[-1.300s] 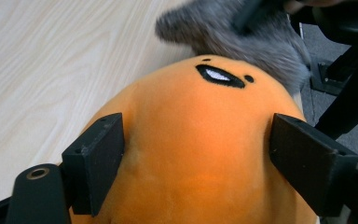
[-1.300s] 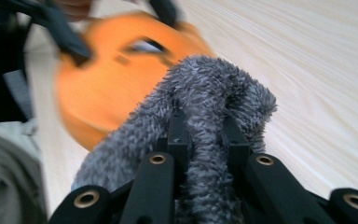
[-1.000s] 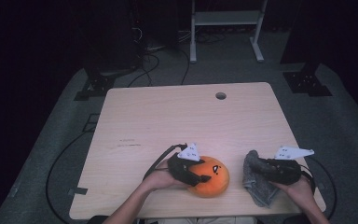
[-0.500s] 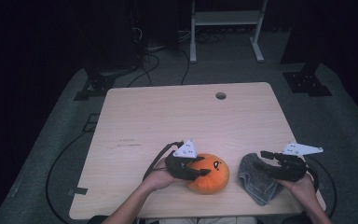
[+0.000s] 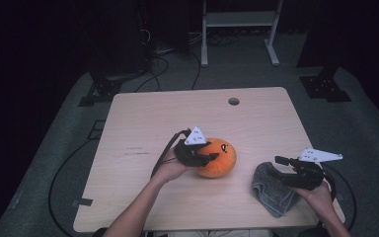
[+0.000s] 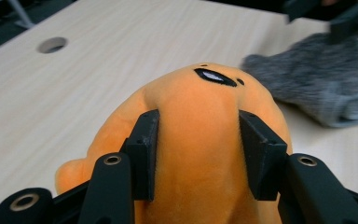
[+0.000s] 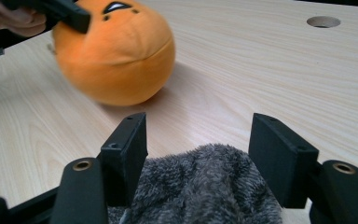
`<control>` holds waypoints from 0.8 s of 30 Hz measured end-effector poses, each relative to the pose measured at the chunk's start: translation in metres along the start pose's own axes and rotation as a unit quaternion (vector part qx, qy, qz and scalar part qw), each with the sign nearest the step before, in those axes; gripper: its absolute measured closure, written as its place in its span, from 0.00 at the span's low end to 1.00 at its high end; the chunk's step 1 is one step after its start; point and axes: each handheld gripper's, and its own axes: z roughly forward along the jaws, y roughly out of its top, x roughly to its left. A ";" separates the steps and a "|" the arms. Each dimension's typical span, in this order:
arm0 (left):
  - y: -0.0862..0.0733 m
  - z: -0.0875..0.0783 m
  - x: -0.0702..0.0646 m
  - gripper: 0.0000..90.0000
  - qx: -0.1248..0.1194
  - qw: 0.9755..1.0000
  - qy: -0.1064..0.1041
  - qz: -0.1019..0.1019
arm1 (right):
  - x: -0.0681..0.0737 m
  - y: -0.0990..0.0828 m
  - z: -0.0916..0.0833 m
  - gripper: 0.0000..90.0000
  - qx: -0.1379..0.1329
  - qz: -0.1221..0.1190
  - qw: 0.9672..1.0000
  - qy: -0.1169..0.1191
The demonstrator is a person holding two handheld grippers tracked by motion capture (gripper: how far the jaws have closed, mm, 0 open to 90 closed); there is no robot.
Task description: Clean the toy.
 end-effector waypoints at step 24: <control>-0.010 -0.008 0.020 0.20 -0.005 0.998 0.036 -0.046 | 0.001 0.001 0.007 0.37 0.008 0.001 1.000 0.000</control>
